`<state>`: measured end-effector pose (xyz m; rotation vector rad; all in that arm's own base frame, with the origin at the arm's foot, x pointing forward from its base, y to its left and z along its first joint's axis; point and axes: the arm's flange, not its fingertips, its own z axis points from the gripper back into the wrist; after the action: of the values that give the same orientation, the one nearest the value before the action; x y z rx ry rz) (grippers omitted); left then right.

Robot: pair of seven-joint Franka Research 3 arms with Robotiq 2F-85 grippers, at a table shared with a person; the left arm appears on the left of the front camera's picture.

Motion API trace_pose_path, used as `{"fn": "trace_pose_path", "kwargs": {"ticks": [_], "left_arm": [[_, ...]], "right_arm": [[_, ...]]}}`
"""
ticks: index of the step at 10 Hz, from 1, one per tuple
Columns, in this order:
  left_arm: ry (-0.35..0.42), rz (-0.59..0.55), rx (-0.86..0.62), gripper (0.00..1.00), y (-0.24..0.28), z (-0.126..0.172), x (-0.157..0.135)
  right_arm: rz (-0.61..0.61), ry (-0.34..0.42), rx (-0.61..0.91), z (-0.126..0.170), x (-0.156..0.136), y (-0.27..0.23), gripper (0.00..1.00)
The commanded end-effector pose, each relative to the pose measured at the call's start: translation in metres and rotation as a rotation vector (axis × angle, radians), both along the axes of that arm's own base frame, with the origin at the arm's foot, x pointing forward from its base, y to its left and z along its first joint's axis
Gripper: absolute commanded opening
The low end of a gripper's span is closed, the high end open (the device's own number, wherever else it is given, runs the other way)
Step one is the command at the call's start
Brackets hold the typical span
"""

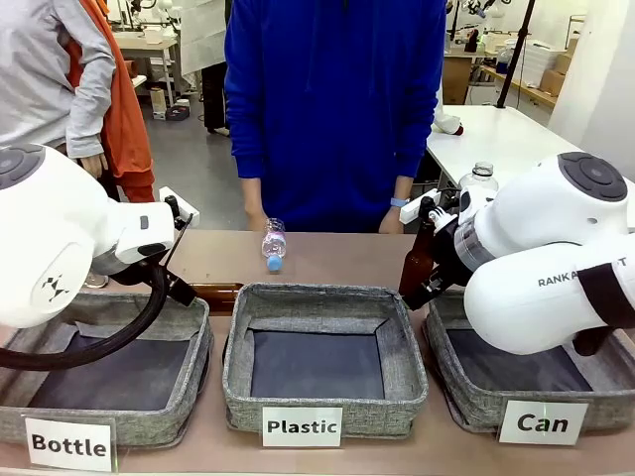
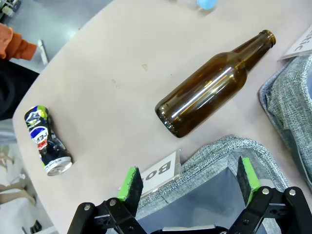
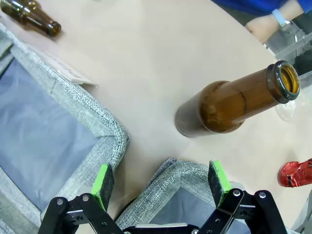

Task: Sort the can waste into the basket.
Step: Pick up the can waste from the table and place it in the right Fabric basket.

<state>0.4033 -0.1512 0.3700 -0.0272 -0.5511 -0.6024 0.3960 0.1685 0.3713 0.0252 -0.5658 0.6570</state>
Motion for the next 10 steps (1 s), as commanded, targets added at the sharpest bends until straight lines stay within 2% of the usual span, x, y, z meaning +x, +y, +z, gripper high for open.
{"fn": "trace_pose_path", "kwargs": {"ticks": [1, 10], "left_arm": [[0.000, 0.000, 0.000, 1.00, 0.0000, 0.0001, 0.0000], [0.000, 0.000, 0.000, 1.00, 0.0000, 0.0000, 0.0000]], "right_arm": [[-0.001, 0.000, 0.001, 0.0000, 0.0000, -0.0001, 1.00], [0.000, 0.000, 0.000, 0.0000, 0.0000, 0.0000, 1.00]]}}
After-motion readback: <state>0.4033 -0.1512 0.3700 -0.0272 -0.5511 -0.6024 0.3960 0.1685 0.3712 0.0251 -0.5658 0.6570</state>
